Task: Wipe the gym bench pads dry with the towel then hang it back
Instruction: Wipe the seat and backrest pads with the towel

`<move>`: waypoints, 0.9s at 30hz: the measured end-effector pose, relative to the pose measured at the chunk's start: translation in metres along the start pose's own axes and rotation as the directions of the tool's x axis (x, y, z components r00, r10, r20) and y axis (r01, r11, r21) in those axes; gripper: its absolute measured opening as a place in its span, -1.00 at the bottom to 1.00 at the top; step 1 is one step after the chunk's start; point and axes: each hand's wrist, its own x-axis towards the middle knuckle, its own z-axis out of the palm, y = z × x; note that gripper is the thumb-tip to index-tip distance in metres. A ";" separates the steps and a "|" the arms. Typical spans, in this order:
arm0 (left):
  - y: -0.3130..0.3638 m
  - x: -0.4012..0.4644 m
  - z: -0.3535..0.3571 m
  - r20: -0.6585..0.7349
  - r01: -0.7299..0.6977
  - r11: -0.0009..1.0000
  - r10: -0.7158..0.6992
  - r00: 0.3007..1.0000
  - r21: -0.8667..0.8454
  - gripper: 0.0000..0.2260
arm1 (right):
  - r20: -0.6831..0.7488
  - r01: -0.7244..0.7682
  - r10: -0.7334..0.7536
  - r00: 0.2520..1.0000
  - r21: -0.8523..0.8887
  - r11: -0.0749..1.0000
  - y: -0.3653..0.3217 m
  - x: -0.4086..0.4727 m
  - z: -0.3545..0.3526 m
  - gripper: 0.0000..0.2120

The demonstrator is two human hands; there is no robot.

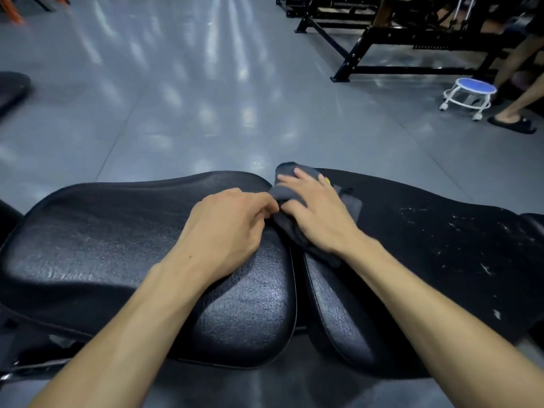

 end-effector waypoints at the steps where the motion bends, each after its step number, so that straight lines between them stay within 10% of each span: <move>1: 0.001 0.001 -0.001 -0.005 0.000 1.000 0.000 1.000 -0.005 -0.71 | 0.025 0.046 -0.048 0.999 0.085 0.995 -0.003 -0.017 -0.003 -0.42; 5: 0.001 0.002 -0.002 -0.001 0.025 1.000 -0.025 1.000 -0.007 -0.77 | 0.070 0.117 -0.129 0.989 0.160 0.980 0.033 -0.021 -0.016 -0.40; 11: 0.002 0.002 0.000 0.001 0.030 1.000 -0.030 1.000 0.000 -0.76 | -0.088 -0.277 0.274 0.958 -0.021 0.961 0.068 0.061 -0.021 -0.69; 21: 0.007 -0.009 0.000 0.063 0.098 0.995 -0.098 0.993 0.005 -0.74 | 0.206 0.250 -0.292 0.934 0.208 0.946 0.038 -0.052 -0.040 -0.38; 27: 0.015 -0.029 -0.007 0.070 0.132 0.991 -0.133 0.989 0.018 -0.73 | 0.066 -0.269 0.262 0.963 0.128 0.955 0.073 -0.014 -0.061 -0.56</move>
